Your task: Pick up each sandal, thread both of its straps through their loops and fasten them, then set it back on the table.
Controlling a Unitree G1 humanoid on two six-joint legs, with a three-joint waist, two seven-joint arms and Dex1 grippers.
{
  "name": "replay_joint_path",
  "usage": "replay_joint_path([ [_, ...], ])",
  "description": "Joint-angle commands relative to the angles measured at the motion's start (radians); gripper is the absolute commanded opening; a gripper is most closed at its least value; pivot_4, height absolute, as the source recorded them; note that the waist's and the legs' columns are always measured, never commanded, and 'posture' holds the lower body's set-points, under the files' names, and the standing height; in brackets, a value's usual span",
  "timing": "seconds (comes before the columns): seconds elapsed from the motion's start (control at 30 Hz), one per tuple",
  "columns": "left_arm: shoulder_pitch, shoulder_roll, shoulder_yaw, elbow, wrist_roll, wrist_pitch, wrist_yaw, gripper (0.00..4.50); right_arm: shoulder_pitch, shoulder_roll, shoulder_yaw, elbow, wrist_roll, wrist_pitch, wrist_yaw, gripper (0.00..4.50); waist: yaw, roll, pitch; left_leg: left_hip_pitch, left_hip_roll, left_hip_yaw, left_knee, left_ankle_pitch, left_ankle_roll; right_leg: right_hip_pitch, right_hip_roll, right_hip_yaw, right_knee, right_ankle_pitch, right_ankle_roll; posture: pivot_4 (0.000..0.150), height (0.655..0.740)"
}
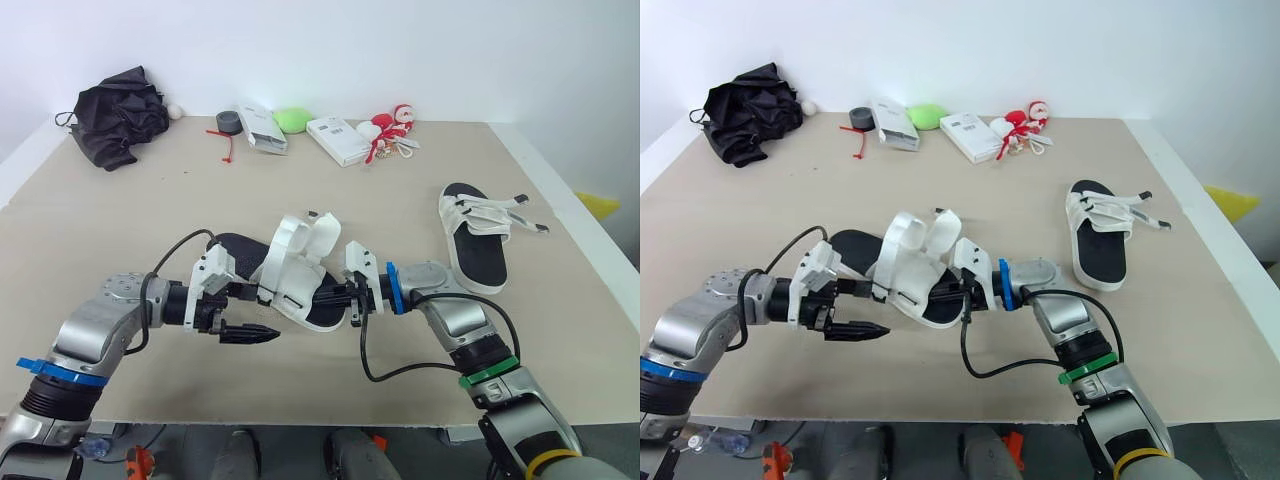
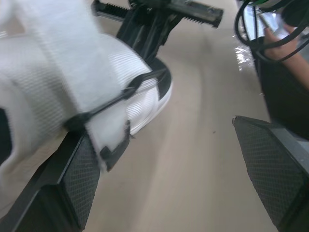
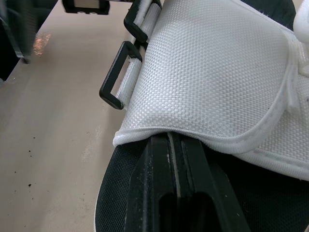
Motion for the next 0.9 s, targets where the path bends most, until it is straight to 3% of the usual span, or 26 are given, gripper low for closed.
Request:
replay_joint_path([
  [0.03,-0.027,-0.012,0.015,-0.055,-0.035,0.011,0.005,3.77,0.027,0.005,0.039,0.019,-0.023,0.018,-0.006,0.0,0.0,0.0,0.0,0.0,0.0,0.0,0.0,0.0,0.0,0.0,0.0,0.0,0.0,0.0,0.0,0.15,0.738],
  [0.1,-0.032,-0.016,0.017,-0.041,-0.027,0.014,0.017,3.19,0.029,0.005,0.039,0.017,-0.023,0.018,-0.007,0.0,0.0,0.0,0.0,0.0,0.0,0.0,0.0,0.0,0.0,0.0,0.0,0.0,0.0,0.0,0.0,0.15,0.738],
  [0.23,-0.05,-0.019,0.022,-0.013,-0.024,0.039,0.034,1.54,0.03,0.004,0.038,0.018,-0.023,0.017,-0.009,0.0,0.0,0.0,0.0,0.0,0.0,0.0,0.0,0.0,0.0,0.0,0.0,0.0,0.0,0.0,0.0,0.15,0.738],
  [0.3,-0.06,-0.021,0.025,0.009,-0.025,0.073,0.055,0.99,0.03,0.005,0.038,0.017,-0.024,0.015,-0.009,0.0,-0.001,0.0,0.0,0.0,0.0,0.0,0.0,0.0,0.0,0.0,0.0,0.0,0.0,0.0,0.0,0.15,0.738],
  [0.33,-0.065,-0.021,0.026,0.017,-0.029,0.095,0.065,0.41,0.031,0.005,0.039,0.016,-0.024,0.015,-0.009,0.0,-0.001,0.0,0.0,0.0,0.0,0.0,0.0,0.0,0.0,0.0,0.0,0.0,0.0,0.0,0.0,0.15,0.738],
  [0.37,-0.069,-0.022,0.029,0.025,-0.037,0.113,0.067,0.36,0.031,0.005,0.039,0.017,-0.025,0.014,-0.009,0.0,-0.001,0.0,0.0,0.0,0.0,0.0,0.0,0.0,0.0,0.0,0.0,0.0,0.0,0.0,0.0,0.15,0.738],
  [0.4,-0.071,-0.023,0.031,0.029,-0.042,0.125,0.067,0.02,0.03,0.005,0.039,0.018,-0.025,0.013,-0.009,0.0,-0.001,0.0,0.0,0.0,0.0,0.0,0.0,0.0,0.0,0.0,0.0,0.0,0.0,0.0,0.0,0.15,0.738],
  [0.7,-0.084,0.031,0.074,-0.036,-0.271,0.5,0.051,0.02,0.023,0.007,0.041,0.027,-0.028,0.004,-0.008,0.0,-0.004,0.0,0.0,0.0,0.0,-0.001,-0.001,0.0,0.0,0.0,0.0,0.0,0.0,0.0,0.0,0.15,0.738],
  [0.8,-0.083,0.133,0.023,-0.131,-0.329,0.588,-0.021,0.02,0.021,0.006,0.042,0.031,-0.03,0.001,-0.006,0.0,-0.006,-0.001,0.001,0.0,0.0,-0.001,-0.001,0.0,-0.001,-0.001,0.001,0.0,0.0,-0.001,0.0,0.15,0.738],
  [0.9,-0.077,0.257,-0.07,-0.214,-0.286,0.545,-0.123,0.02,0.018,0.005,0.043,0.034,-0.031,-0.001,-0.004,0.0,-0.008,-0.001,0.001,0.0,0.001,-0.001,-0.002,-0.001,-0.001,-0.001,0.001,0.0,0.0,-0.001,0.0,0.15,0.738],
])
